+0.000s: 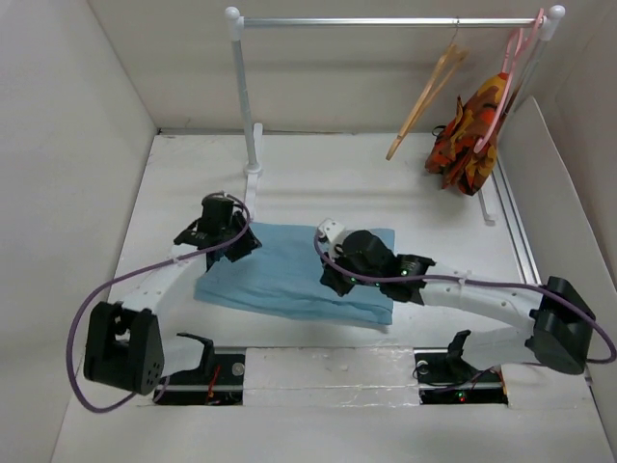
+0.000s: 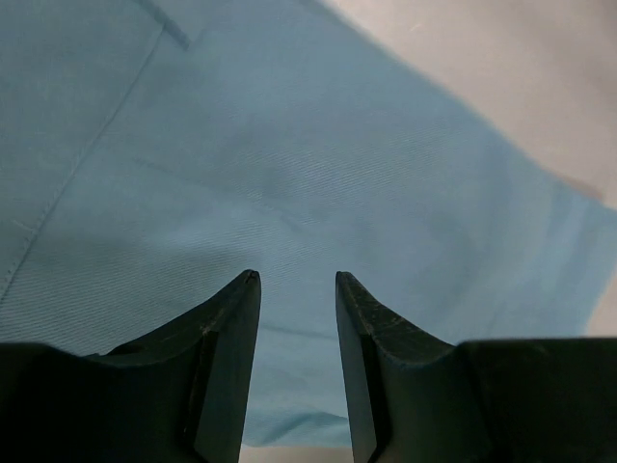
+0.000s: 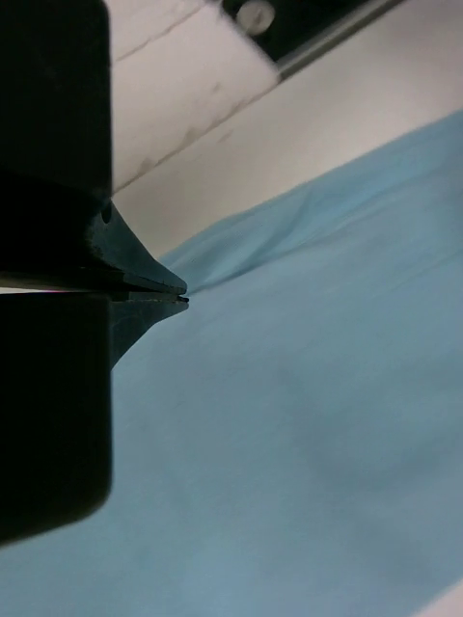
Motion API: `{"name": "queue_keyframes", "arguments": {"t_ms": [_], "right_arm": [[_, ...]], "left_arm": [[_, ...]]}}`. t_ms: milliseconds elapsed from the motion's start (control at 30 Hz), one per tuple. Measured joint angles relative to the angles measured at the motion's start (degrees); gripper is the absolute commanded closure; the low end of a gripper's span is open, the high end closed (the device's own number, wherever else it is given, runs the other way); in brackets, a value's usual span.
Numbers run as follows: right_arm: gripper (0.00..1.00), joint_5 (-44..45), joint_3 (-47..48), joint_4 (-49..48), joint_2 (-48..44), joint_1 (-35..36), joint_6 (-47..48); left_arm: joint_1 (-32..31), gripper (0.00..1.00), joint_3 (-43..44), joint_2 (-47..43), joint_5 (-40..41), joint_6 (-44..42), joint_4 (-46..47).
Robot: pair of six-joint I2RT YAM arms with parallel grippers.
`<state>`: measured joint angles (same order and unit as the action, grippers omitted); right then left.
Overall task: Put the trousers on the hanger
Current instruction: Fold the trousers, then grab a hanger with the right arm
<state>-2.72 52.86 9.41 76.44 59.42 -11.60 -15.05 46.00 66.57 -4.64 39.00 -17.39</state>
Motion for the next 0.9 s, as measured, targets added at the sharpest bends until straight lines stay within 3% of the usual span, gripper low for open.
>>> {"name": "queue_keyframes", "arguments": {"t_ms": [133, 333, 533, 700, 733, 767, 833, 900], "right_arm": [[1.00, 0.6, -12.1, 1.3, -5.8, -4.9, -0.6], [1.00, 1.4, -26.5, 1.9, -15.7, -13.6, -1.7], [0.98, 1.2, -35.3, 0.3, -24.4, -13.9, -4.8], [0.73, 2.6, -36.6, 6.7, -34.5, -12.5, -6.6], [0.57, 3.0, -36.0, 9.1, -36.2, -12.7, -6.5], [0.49, 3.1, -34.4, 12.1, -37.3, -13.4, -6.4], [0.34, 3.3, -28.4, 17.7, -37.6, -15.9, -4.1], [0.29, 3.2, -17.2, 22.2, -34.6, -20.1, -0.9]], "left_arm": [[0.8, 0.70, -5.7, 5.5, -2.3, 1.7, 2.6], [10.2, 0.75, -9.6, 8.4, -4.6, 6.1, 9.6], [15.1, 0.75, -17.2, 3.2, -5.5, 10.3, 11.8], [15.1, 0.78, -17.1, -4.7, -3.9, 10.8, 7.5], [15.1, 0.80, -16.4, -5.9, -4.3, 10.6, 7.0], [14.8, 0.83, -15.2, -6.9, -4.8, 10.3, 6.9], [13.4, 0.93, -11.0, -7.4, -5.5, 9.0, 6.4], [10.3, 1.00, -5.4, -6.9, -6.5, 7.1, 6.4]]}}
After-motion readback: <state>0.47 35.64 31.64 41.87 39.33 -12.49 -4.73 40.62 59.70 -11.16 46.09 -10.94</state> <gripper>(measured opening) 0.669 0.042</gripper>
